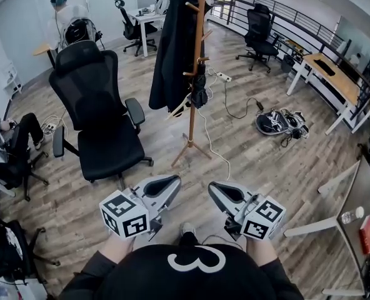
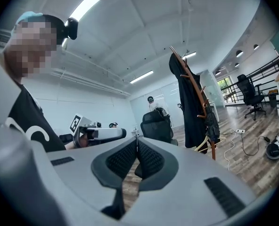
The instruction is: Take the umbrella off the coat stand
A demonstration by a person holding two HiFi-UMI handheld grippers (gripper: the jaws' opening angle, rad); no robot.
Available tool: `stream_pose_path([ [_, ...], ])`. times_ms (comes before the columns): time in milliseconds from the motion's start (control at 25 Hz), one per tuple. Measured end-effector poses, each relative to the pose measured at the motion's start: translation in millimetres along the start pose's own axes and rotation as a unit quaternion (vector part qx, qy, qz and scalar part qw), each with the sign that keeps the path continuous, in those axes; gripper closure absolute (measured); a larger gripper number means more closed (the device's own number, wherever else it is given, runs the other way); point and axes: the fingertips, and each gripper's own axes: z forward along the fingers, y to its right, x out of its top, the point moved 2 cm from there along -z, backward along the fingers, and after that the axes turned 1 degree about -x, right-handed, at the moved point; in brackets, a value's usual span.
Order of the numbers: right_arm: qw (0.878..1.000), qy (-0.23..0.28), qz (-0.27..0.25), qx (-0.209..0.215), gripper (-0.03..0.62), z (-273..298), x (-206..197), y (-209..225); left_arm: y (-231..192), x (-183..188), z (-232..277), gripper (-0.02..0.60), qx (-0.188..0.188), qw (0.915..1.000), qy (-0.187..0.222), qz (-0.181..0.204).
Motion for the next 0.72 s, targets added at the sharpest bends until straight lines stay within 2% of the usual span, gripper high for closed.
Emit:
stream_pose_path([
  [240, 1.0, -0.007, -0.007, -0.003, 0.568, 26, 15, 68, -46, 9, 56, 0.564, 0.011, 0.9994, -0.029, 0.018],
  [520, 1.0, 0.001, 0.015, 0.002, 0.567, 49, 32, 142, -91, 19, 120, 0.565, 0.008, 0.9985, -0.053, 0.013],
  [720, 1.0, 0.004, 0.021, 0.005, 0.567, 64, 40, 185, -114, 23, 158, 0.565, 0.008, 0.9967, -0.075, 0.03],
])
